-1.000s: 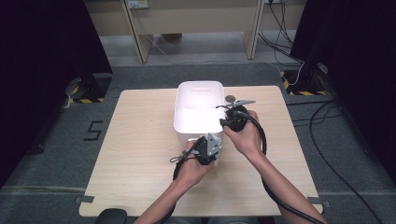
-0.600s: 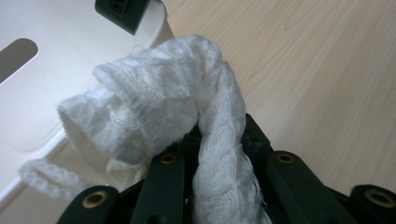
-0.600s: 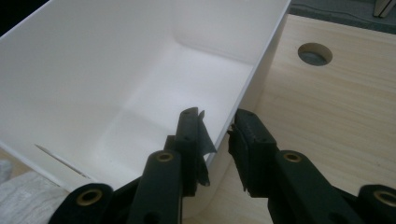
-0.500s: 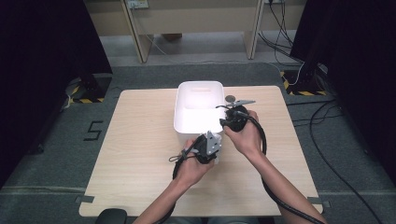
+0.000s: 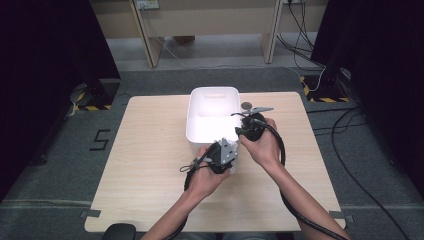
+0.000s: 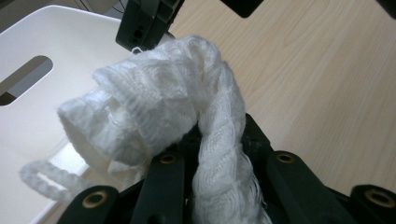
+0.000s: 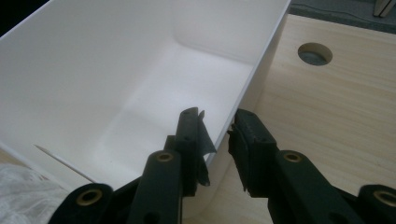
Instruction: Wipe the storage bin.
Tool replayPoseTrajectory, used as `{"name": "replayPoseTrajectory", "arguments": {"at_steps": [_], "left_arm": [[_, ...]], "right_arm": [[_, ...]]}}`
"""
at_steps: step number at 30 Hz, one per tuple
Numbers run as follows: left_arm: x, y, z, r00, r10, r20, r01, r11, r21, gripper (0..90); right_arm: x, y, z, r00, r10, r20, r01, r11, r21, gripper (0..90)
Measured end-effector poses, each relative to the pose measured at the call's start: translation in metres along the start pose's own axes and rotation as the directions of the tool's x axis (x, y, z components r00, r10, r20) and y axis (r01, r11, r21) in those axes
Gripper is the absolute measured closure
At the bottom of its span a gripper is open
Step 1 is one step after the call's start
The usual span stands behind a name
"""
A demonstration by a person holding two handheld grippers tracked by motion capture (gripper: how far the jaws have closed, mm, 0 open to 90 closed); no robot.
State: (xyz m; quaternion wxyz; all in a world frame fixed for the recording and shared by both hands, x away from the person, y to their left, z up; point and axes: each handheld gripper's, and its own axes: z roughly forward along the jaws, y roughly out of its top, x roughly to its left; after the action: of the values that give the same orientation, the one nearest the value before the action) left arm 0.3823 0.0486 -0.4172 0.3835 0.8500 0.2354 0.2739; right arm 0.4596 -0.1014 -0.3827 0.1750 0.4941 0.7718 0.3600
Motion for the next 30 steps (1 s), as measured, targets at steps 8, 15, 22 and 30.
{"name": "replayPoseTrajectory", "arguments": {"at_steps": [8, 15, 22, 30], "left_arm": [[0.000, 0.005, -0.003, 1.0000, 0.007, -0.003, -0.007, 0.9999, -0.008, 74.6], [0.000, 0.008, -0.004, 0.9998, 0.019, -0.002, -0.019, 0.9998, -0.005, 74.6], [-0.002, 0.011, 0.001, 0.9992, 0.039, 0.010, -0.039, 0.9992, -0.006, 74.5], [-0.005, 0.011, 0.009, 0.9978, 0.064, 0.018, -0.063, 0.9979, -0.010, 74.4]], "right_arm": [[0.000, 0.000, 0.000, 1.0000, 0.002, 0.000, -0.002, 1.000, -0.001, 72.7], [0.000, 0.000, 0.000, 1.0000, 0.004, -0.002, -0.004, 1.000, 0.003, 72.6], [-0.002, 0.001, 0.000, 0.9999, 0.010, -0.008, -0.010, 1.000, 0.008, 72.6], [-0.003, 0.002, 0.000, 0.9997, 0.014, -0.017, -0.014, 1.000, 0.018, 72.2]]}}
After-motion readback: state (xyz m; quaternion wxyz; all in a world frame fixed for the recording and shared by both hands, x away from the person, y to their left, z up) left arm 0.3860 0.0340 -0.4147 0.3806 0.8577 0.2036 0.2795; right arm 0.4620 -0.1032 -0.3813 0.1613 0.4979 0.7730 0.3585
